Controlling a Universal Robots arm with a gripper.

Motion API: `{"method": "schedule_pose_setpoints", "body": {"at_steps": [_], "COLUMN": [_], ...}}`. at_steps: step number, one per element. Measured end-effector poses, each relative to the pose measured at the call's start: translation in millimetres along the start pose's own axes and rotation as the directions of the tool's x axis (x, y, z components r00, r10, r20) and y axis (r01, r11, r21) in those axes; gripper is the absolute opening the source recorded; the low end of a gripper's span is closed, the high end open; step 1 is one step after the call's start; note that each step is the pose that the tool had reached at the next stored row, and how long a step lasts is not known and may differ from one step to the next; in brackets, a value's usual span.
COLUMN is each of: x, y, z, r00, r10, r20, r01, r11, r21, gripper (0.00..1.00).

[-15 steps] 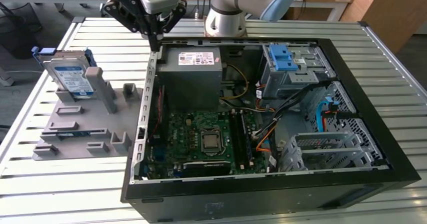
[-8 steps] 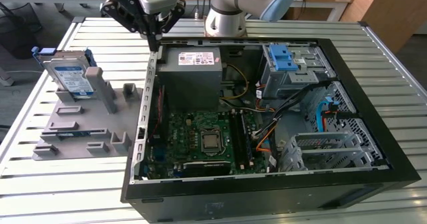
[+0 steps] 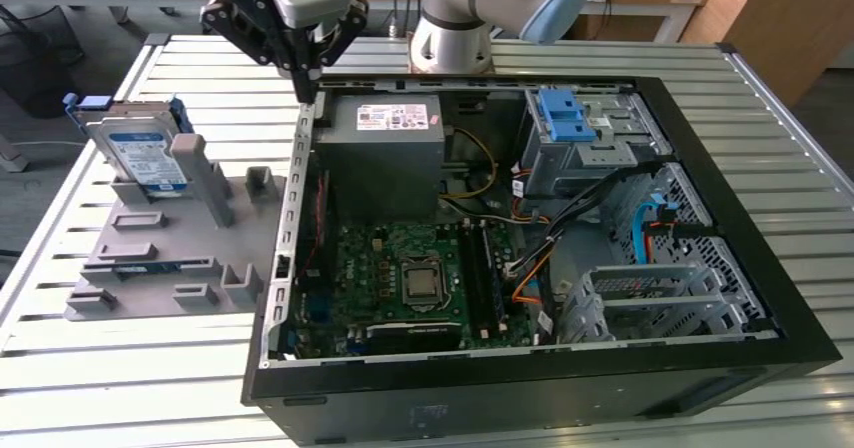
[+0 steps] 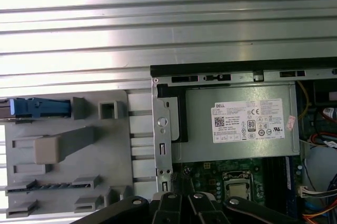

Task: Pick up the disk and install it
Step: 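Reach for the disk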

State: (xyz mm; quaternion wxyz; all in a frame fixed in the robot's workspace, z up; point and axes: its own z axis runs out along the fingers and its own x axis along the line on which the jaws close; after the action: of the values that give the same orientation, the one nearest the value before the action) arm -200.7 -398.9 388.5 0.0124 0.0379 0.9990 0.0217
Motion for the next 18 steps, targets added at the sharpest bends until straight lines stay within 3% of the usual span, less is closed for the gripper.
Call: {"method": "schedule_pose_setpoints", "body": {"at_steps": [18], "x": [4.5], "y": [-0.3], "z": [0.0], "r00": [1.0000], "r10": [0.000], "r20": [0.0000], "r01": [0.000], "r11": [1.0000], "r21": [0.0000], "gripper": [0.11]}}
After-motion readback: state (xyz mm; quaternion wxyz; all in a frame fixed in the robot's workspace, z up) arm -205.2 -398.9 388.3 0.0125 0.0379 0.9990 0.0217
